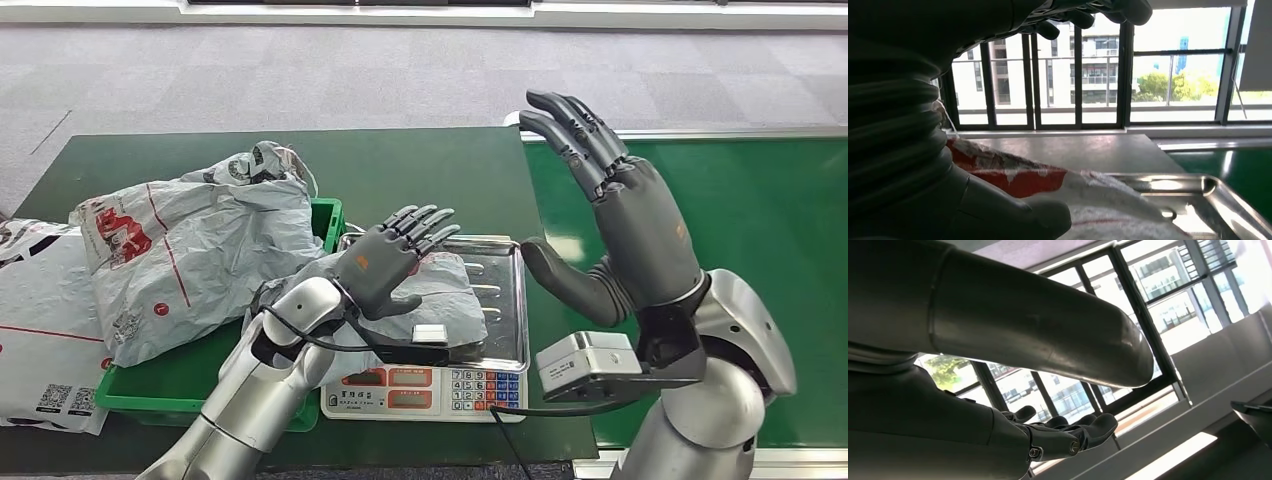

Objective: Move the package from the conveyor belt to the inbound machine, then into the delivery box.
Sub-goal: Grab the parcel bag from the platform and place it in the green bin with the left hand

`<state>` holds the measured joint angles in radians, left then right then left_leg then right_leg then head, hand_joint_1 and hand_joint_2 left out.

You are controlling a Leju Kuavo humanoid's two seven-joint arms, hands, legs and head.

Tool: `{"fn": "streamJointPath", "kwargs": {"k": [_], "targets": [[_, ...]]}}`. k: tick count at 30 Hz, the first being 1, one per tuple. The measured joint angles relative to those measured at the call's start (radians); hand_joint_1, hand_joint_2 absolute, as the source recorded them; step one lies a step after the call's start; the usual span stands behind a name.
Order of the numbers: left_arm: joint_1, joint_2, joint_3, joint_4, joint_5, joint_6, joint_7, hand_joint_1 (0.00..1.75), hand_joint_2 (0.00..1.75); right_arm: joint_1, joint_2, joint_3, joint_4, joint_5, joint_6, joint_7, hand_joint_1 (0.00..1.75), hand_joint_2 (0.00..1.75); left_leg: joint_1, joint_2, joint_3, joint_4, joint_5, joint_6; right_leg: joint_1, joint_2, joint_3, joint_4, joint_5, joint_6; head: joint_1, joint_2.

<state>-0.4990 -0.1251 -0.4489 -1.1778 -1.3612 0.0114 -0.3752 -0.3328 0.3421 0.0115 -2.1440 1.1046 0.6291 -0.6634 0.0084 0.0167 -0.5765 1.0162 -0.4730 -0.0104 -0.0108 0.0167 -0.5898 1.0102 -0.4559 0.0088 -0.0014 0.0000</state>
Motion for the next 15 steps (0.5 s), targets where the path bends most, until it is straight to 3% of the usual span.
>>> {"fn": "streamJointPath", "kwargs": {"k": [4, 11, 15], "targets": [[-0.092, 0.016, -0.045, 0.194, 0.031, -0.071, -0.065, 0.0, 1.75, 0.003, -0.001, -0.022, 0.01, -0.015, 0.0, -0.019, 0.0, 0.0, 0.0, 0.0, 0.0, 0.0, 0.0, 0.0, 0.0, 0.0, 0.0, 0.0, 0.0, 0.0, 0.0, 0.0], [-0.266, 0.036, -0.116, 0.473, 0.118, -0.392, -0.265, 0.03, 1.75, 0.003, -0.003, -0.043, 0.048, -0.03, 0.0, -0.032, 0.0, 0.0, 0.0, 0.001, 0.004, -0.001, -0.001, 0.0, 0.0, 0.001, 0.005, 0.0, 0.0, 0.0, 0.0, 0.0], [-0.337, 0.04, -0.162, 0.576, 0.125, -0.476, -0.313, 0.03, 1.75, 0.003, -0.003, -0.049, 0.066, -0.034, 0.0, -0.032, 0.0, 0.0, 0.0, 0.001, 0.007, -0.001, -0.001, 0.0, 0.001, 0.001, 0.008, 0.0, -0.001, -0.001, 0.0, 0.0]]}}
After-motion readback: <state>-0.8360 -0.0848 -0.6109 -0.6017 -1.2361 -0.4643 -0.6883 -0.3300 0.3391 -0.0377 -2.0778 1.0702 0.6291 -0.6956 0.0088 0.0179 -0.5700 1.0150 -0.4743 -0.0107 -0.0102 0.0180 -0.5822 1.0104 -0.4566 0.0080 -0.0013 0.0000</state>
